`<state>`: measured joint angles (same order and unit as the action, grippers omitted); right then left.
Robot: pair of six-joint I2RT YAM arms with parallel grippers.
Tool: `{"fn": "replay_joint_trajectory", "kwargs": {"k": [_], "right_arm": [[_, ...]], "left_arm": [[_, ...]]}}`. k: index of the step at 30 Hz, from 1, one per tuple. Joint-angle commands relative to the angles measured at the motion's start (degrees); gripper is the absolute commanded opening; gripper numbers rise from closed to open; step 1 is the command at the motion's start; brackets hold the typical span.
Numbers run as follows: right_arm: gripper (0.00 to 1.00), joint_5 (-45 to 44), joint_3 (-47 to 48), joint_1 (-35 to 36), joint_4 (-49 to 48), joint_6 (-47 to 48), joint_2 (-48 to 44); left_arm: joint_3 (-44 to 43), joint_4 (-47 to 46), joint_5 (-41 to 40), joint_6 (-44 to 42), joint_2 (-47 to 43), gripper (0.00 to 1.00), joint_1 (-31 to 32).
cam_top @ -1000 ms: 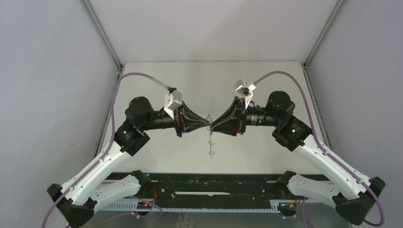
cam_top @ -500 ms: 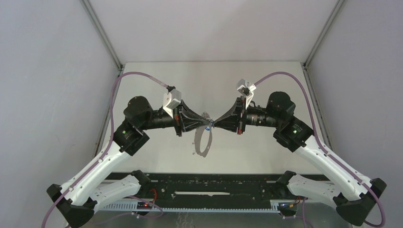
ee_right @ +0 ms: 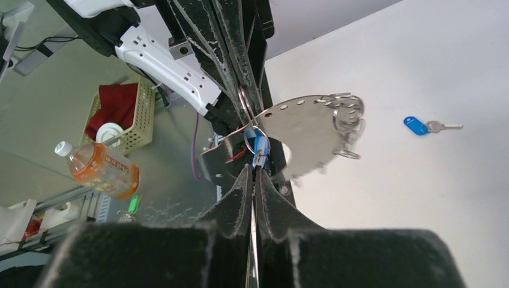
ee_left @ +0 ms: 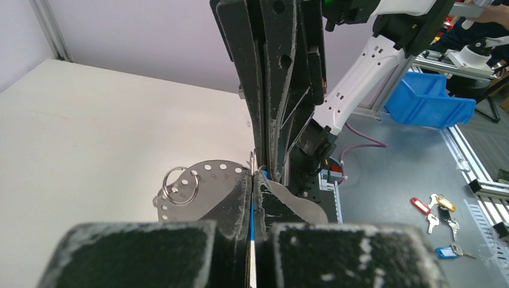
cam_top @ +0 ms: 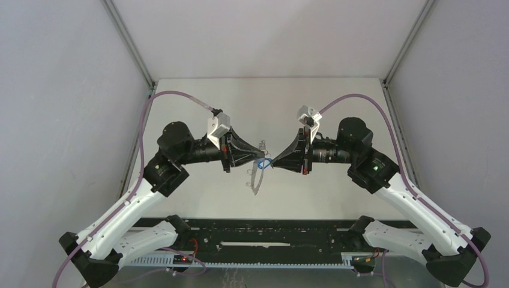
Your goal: Put the keys on the keyring
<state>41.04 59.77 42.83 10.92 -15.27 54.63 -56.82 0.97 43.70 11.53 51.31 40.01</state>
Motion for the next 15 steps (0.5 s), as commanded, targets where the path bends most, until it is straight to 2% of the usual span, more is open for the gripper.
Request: {"fn": "replay_joint_trajectory", "kwargs": {"k": [1,3,6,10,15], "right_arm": [[0.2,3.58,4.44,-1.39,6.58,3.68,0.09],[0.38,4.33,6.67,-3.13,7.51,4.14,0.03],[0.51,6.36,8.39,-5.83,5.85,4.2,-0.39],[0.52,9.09,8.66,-7.31,0.41,2.77,0.65],[0.46,12.97,8.69,-7.25,-6.33,0.15,3.21]], "left_arm": [[-3.16,-3.4,-0.87,-1.01,-1.08,0.0,-0.13],[-3.0,-3.18,-0.53,-1.23,-1.12,0.0,-0.16],[-2.87,-2.83,0.33,-1.49,-1.17,0.0,-0.12],[-2.72,-2.75,1.71,-1.69,-0.97,0.0,-0.11],[-2.63,-2.64,2.61,-1.6,-0.95,0.0,-0.15]]}}
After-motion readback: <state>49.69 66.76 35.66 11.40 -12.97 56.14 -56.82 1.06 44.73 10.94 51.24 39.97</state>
